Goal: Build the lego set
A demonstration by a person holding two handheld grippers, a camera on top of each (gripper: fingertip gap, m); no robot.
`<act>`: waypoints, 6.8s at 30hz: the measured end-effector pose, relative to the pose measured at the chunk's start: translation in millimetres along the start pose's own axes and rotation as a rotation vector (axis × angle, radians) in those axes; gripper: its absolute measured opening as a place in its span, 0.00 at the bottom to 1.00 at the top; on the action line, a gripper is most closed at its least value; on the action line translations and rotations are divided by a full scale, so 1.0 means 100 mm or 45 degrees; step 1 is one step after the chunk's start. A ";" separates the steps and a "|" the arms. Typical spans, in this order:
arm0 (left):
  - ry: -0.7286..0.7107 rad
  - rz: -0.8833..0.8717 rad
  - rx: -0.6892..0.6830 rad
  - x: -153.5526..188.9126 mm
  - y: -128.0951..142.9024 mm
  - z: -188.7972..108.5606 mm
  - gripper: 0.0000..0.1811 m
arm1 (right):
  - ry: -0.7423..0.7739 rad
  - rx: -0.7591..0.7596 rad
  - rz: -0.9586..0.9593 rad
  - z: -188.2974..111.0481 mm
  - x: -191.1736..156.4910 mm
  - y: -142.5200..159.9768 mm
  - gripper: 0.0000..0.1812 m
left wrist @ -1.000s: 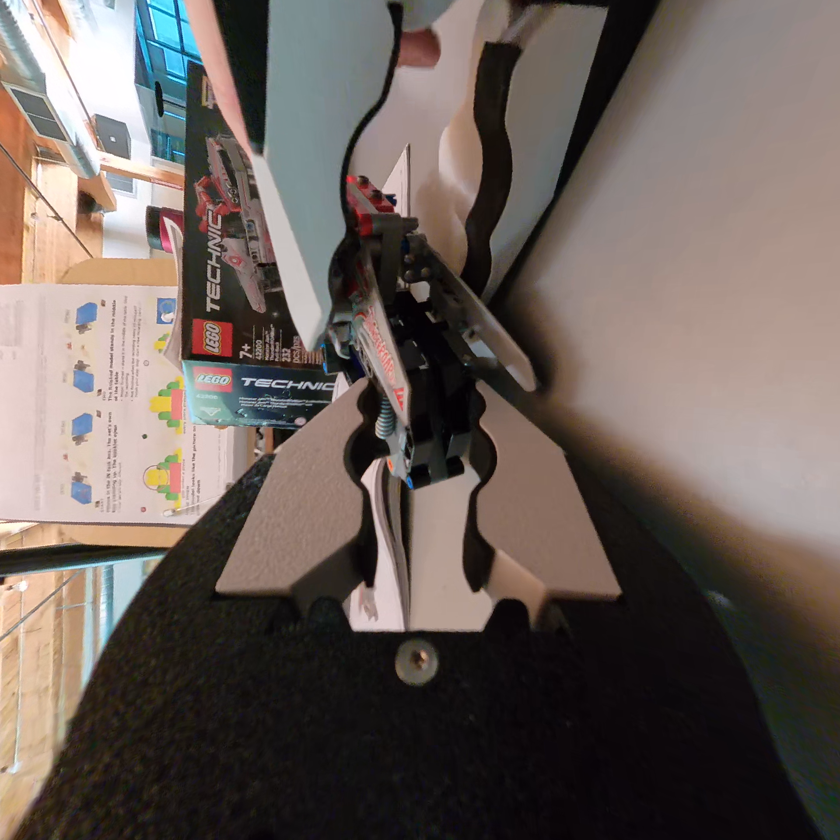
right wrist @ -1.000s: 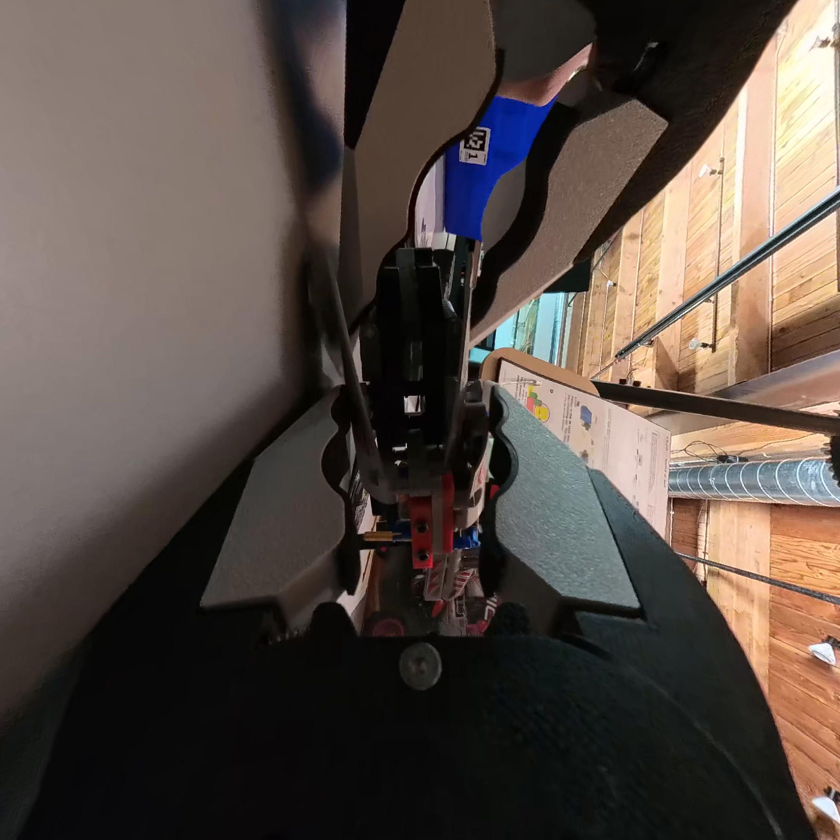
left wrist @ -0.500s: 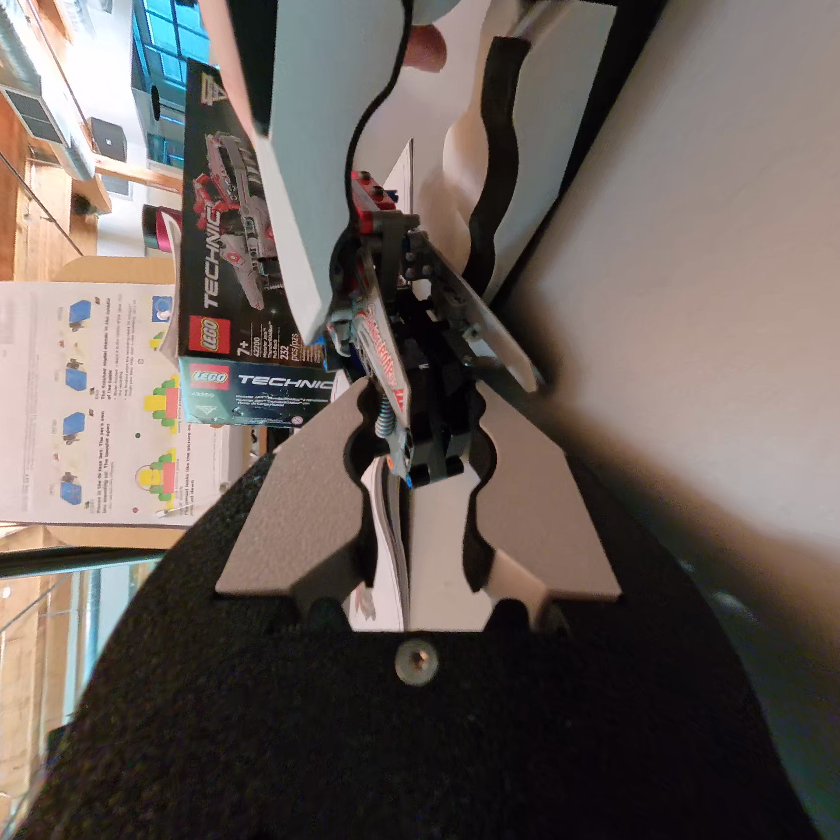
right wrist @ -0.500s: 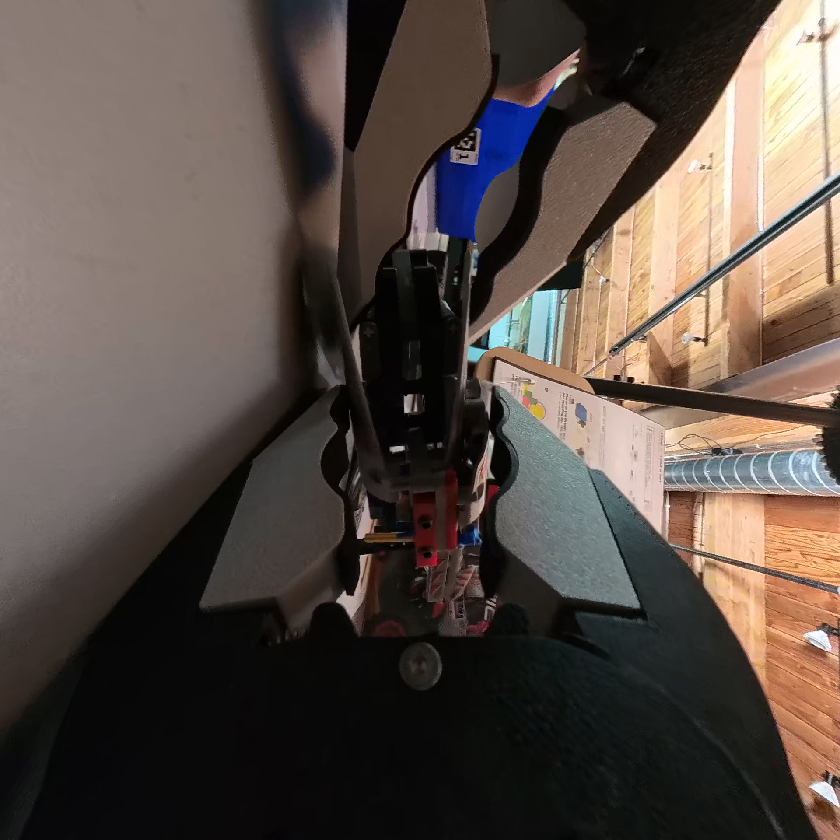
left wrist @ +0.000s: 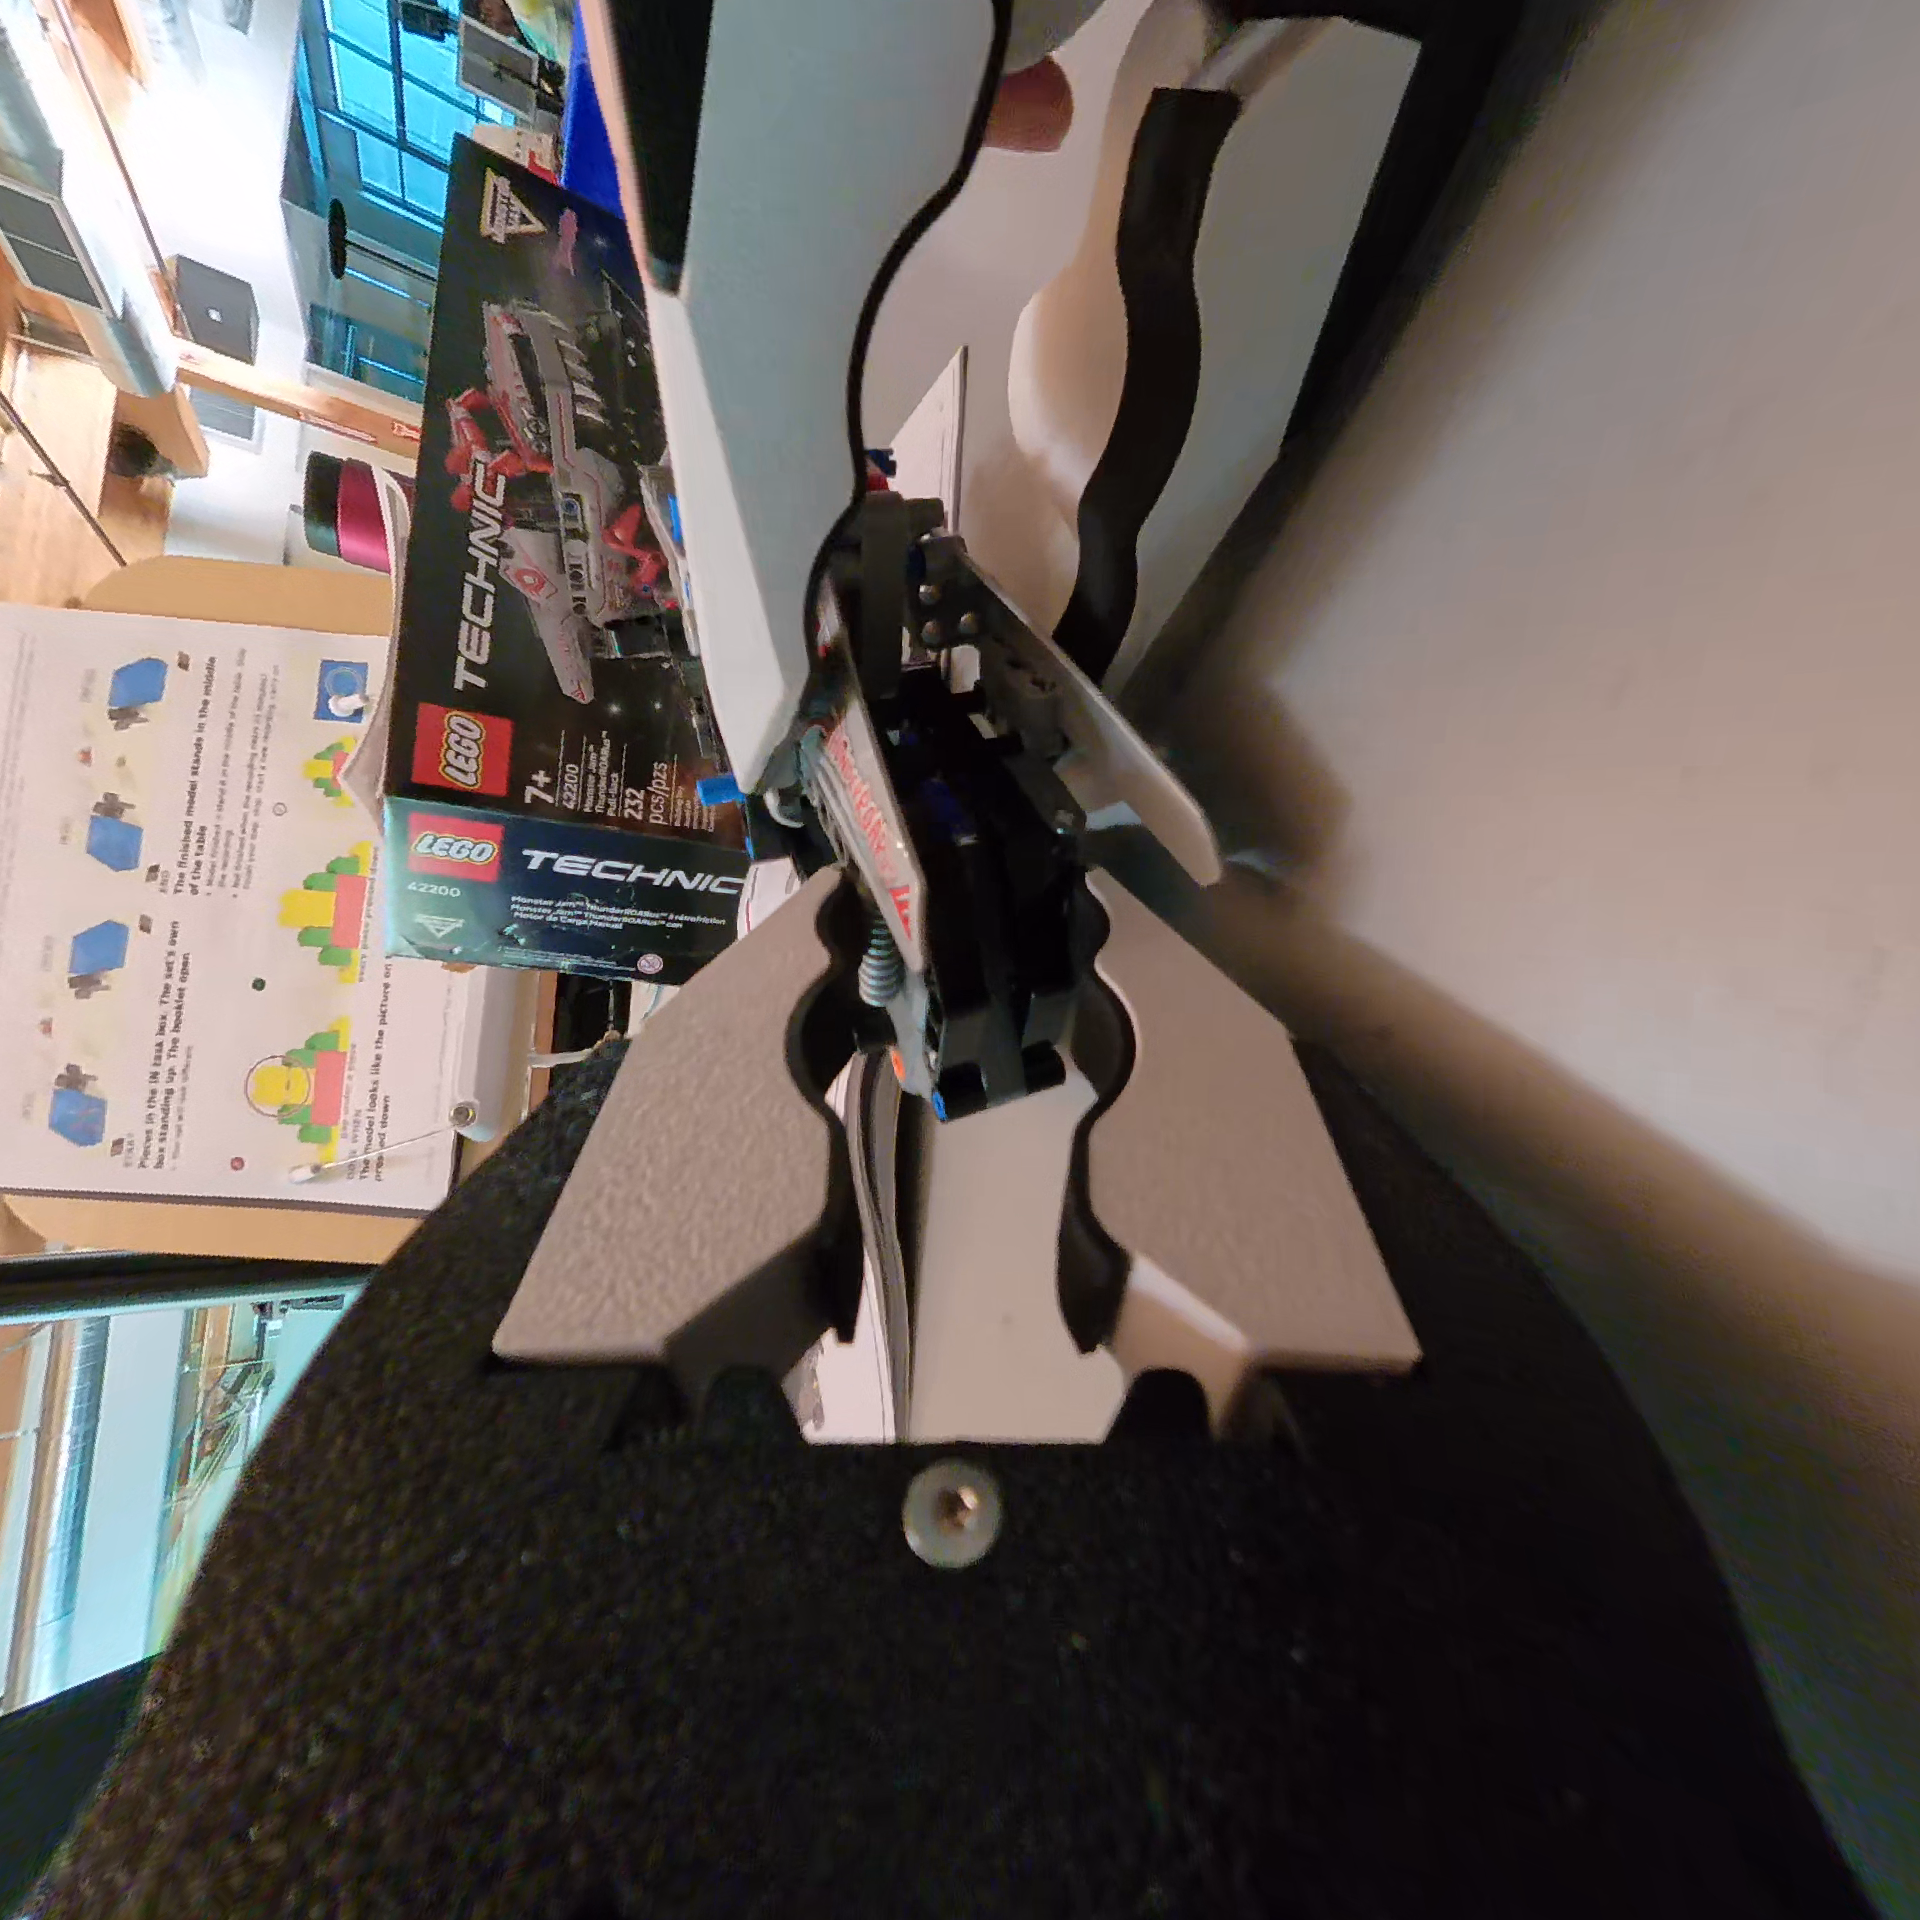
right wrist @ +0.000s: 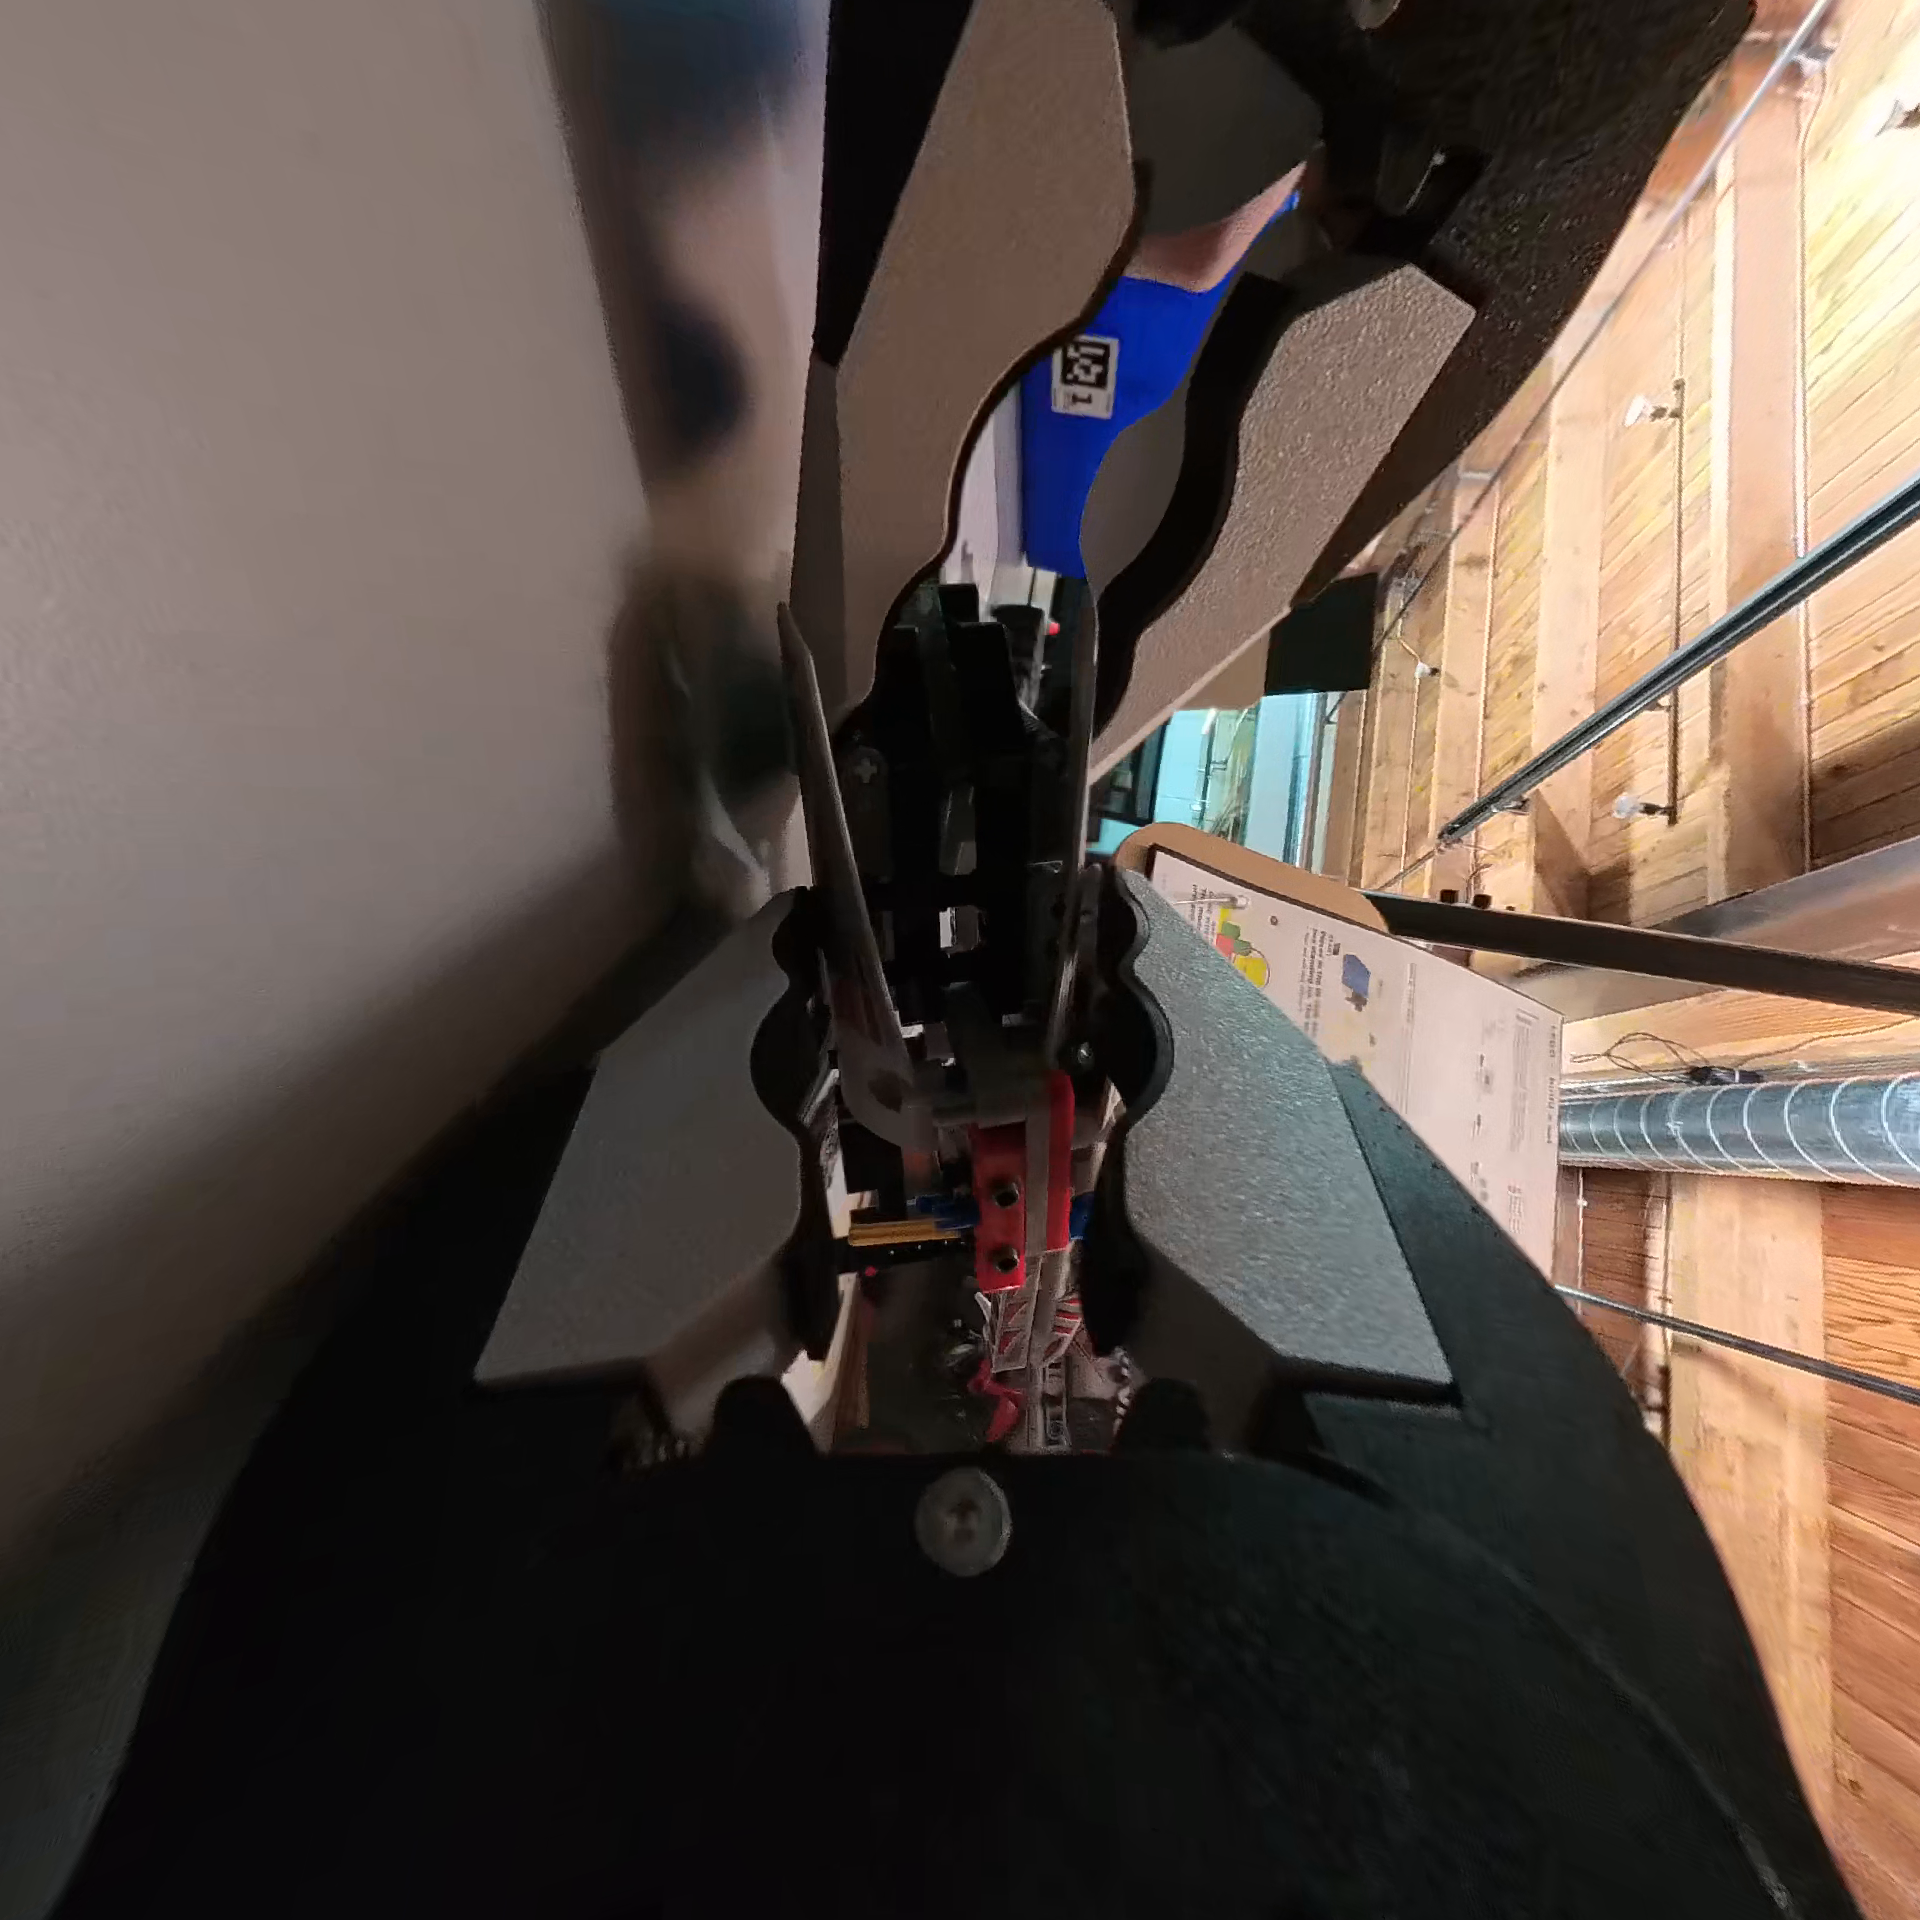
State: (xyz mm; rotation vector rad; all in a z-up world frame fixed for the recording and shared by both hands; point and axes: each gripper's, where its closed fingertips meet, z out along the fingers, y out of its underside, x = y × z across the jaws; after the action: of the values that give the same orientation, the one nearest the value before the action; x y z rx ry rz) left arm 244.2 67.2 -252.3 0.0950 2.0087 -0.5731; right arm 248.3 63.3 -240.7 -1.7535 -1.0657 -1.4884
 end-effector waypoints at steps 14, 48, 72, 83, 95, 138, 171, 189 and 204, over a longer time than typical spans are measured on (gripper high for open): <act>-0.015 0.081 -0.035 0.01 0.01 0.04 0.20 | -0.022 0.126 0.093 -0.08 -0.04 -0.06 0.29; -0.025 0.174 -0.098 -0.01 0.05 0.10 0.20 | -0.105 0.045 0.015 -0.09 -0.10 -0.11 0.25; 0.021 0.109 -0.025 0.00 -0.03 0.03 0.20 | -0.040 0.185 -0.065 -0.14 -0.03 -0.10 0.26; 0.014 0.101 -0.033 0.00 -0.01 0.02 0.21 | 0.036 0.229 -0.163 -0.14 -0.02 -0.08 0.27; 0.039 0.069 -0.005 0.03 -0.03 -0.02 0.20 | 0.001 0.222 -0.120 -0.15 -0.01 -0.10 0.26; 0.061 0.019 0.016 0.01 0.05 -0.06 0.21 | 0.097 0.177 0.164 -0.37 0.18 0.06 0.33; 0.046 0.077 0.005 0.02 0.06 -0.04 0.21 | -0.015 0.146 0.063 -0.24 0.03 0.18 0.31; 0.031 0.073 -0.029 0.00 0.10 -0.02 0.21 | -0.026 0.095 0.090 -0.19 0.05 0.15 0.29; 0.027 0.057 -0.046 -0.01 0.07 -0.01 0.21 | -0.041 0.139 0.156 -0.15 0.06 -0.04 0.30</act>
State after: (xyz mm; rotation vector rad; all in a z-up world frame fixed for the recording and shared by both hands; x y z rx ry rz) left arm 245.7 74.6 -253.7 0.1245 2.0315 -0.5089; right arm 237.9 53.6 -231.8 -1.7391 -1.0164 -1.3077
